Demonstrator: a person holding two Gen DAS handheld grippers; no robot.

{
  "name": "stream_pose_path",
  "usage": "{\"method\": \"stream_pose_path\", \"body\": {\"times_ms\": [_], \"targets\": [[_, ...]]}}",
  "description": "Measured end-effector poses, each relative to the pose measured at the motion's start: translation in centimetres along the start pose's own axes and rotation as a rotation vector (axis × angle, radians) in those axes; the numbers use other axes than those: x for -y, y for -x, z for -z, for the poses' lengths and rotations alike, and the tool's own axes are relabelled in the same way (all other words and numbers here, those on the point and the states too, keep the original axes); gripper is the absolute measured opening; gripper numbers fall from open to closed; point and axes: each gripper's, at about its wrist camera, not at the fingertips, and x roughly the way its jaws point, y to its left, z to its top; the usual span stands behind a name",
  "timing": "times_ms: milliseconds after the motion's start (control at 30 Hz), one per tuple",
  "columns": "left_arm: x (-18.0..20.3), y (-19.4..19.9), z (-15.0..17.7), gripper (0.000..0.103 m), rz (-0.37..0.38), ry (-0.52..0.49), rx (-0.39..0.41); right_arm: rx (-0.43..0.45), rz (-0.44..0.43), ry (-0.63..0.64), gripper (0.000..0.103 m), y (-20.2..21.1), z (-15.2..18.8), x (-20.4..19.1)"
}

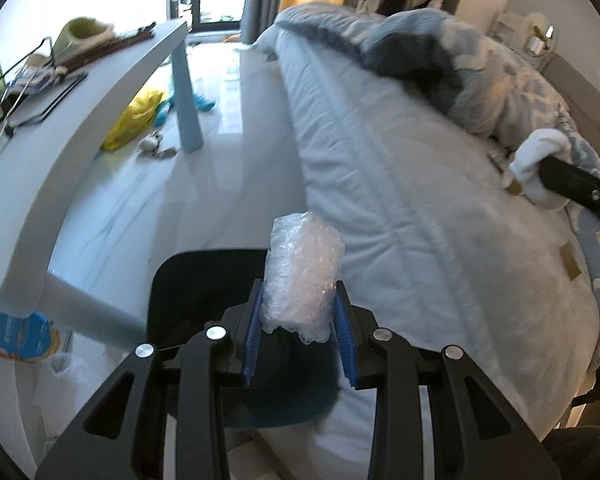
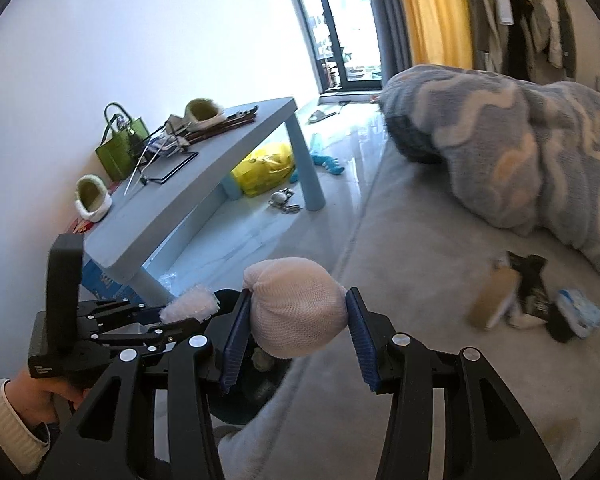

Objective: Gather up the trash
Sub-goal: 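Carry the tissue ball and bubble wrap over the green bin, then open the left tool to drop bubble wrap into the bin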

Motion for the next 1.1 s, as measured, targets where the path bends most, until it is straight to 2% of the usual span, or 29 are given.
{"method": "stream_pose_path", "body": {"times_ms": [367,567,667,767,1100], "targets": [[-4.9,-1.8,1.8,0.037,-0.025,0.043,-0.13,-0.049,-0.05,0.04,0.048,-4.1,-0.6,-3.8],[-6.9,-1.9,2.5,0.038,-0.031,0.065,-0.174,-0.09,-0.074,0.065,0.048,-6.9,-0.6,-6.1],[-7.8,-2.0,2.9,0.046,-0.032,0.076,-0.197,-0.107,-0.085,0.073,0.048,-8.2,-0.5,-7.1],[-8.6,-1.7,3.1,0.054,-0.024,0.08,-0.197,-0.125,-0.089,0.081,0.048,-9.4,-0.3,-7.9],[-10.5,0.9,2.8,0.056,-0.006,0.11,-0.102,-0.202,-0.084,0.112,0.048,-13.0,0.9,-9.8]]}}
